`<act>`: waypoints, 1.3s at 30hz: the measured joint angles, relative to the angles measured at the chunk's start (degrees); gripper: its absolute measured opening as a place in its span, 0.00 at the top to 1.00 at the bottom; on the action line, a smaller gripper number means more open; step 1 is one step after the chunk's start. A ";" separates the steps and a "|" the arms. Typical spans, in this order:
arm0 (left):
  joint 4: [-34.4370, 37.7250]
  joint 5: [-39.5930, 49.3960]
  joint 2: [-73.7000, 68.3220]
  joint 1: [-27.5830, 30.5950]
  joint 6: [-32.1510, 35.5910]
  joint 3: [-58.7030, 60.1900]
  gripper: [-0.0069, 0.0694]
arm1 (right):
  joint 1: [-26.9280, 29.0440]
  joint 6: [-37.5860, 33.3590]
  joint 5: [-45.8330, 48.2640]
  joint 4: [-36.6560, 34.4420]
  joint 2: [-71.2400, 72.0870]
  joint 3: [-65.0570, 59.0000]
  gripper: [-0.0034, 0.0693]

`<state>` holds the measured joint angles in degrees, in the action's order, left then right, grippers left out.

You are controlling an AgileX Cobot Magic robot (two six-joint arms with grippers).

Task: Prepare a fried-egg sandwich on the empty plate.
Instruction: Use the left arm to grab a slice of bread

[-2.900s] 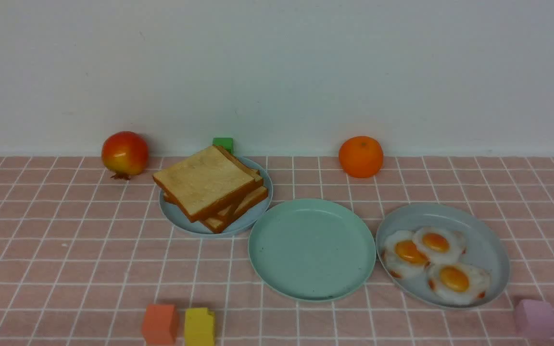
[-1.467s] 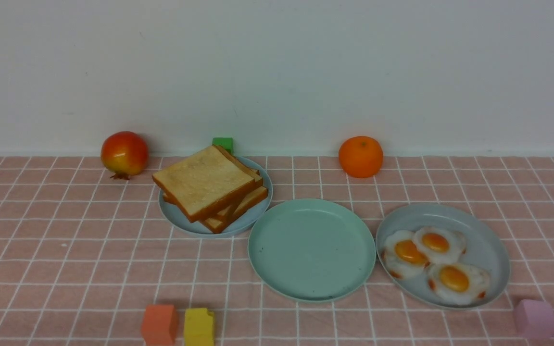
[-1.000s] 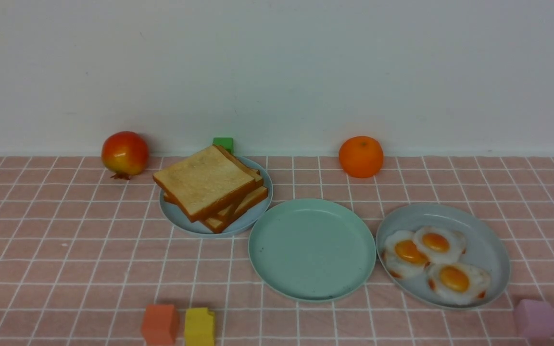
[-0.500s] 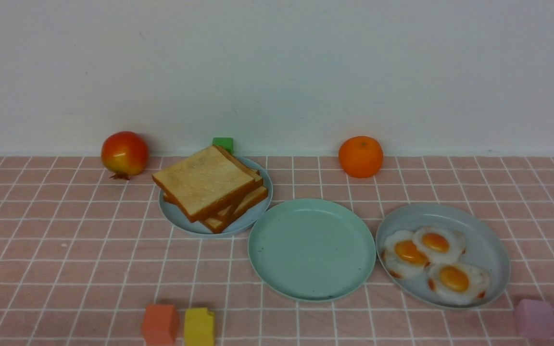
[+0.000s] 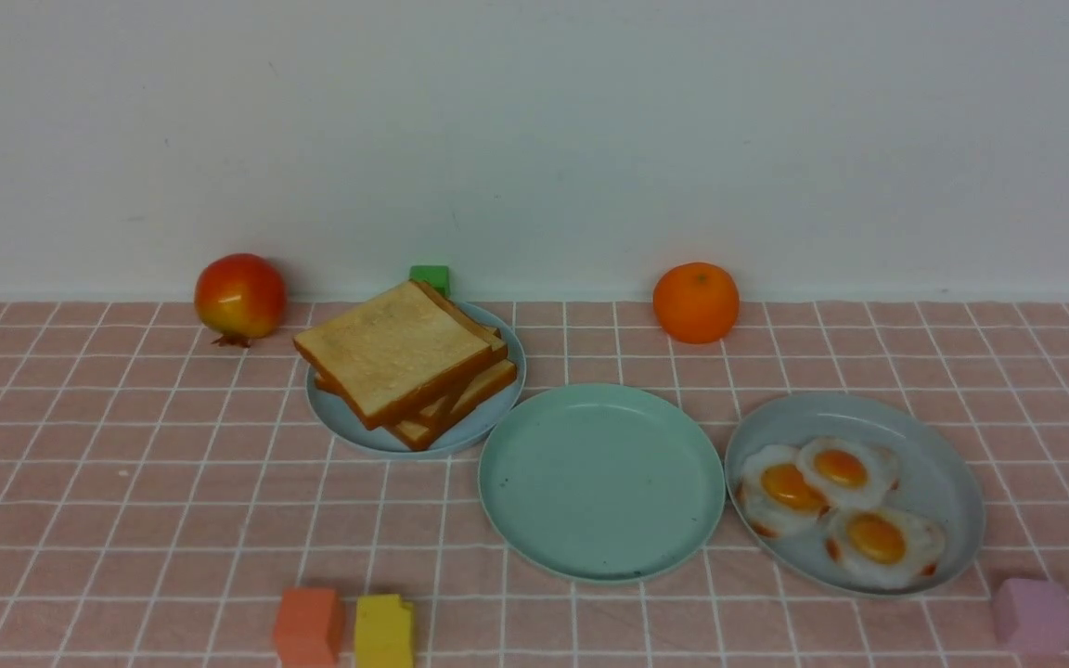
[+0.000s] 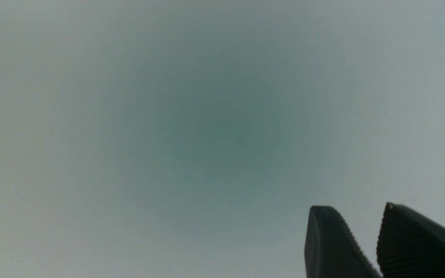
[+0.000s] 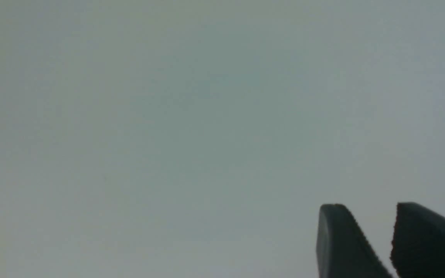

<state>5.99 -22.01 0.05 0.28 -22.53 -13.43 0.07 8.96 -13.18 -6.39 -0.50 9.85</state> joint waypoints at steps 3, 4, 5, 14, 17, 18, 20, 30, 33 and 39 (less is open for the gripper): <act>0.29 11.12 -4.80 0.00 -2.92 -8.75 0.59 | 0.00 0.25 4.78 -0.38 -2.46 5.85 0.62; 0.29 11.12 -4.80 0.00 -3.11 -9.31 0.59 | 0.00 0.21 5.20 -0.44 -2.60 6.15 0.62; 0.29 19.88 -8.75 0.00 -4.28 -14.60 0.59 | 0.00 1.34 8.72 -0.52 -3.64 8.28 0.62; -0.10 51.12 -31.90 0.00 -4.95 -30.29 0.59 | 0.00 7.05 31.10 -0.51 -7.31 12.51 0.62; 0.66 50.89 -36.76 0.00 -5.19 -30.48 0.59 | 0.00 7.38 34.96 0.84 -7.36 12.51 0.62; 1.23 50.84 -38.14 0.00 -5.18 -30.48 0.59 | 0.00 7.44 35.96 0.89 -7.36 12.51 0.62; 3.50 50.62 -41.59 0.00 -5.18 -30.48 0.59 | 0.00 7.44 38.11 0.81 -7.38 12.51 0.62; 12.04 54.56 -62.46 0.00 -3.94 -36.46 0.59 | -4.21 -8.96 60.26 -6.33 -19.75 26.82 0.62; 12.33 58.94 -71.08 0.00 -3.51 -41.35 0.59 | -7.54 -16.83 65.13 -10.01 -24.52 33.99 0.62; 15.54 66.83 -82.64 0.00 0.27 -49.88 0.59 | -14.82 -22.84 66.10 -14.58 -28.49 38.87 0.62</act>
<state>21.52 44.82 -82.60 0.28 -22.26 -63.32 -14.75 -13.88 52.91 -20.97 -28.99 48.72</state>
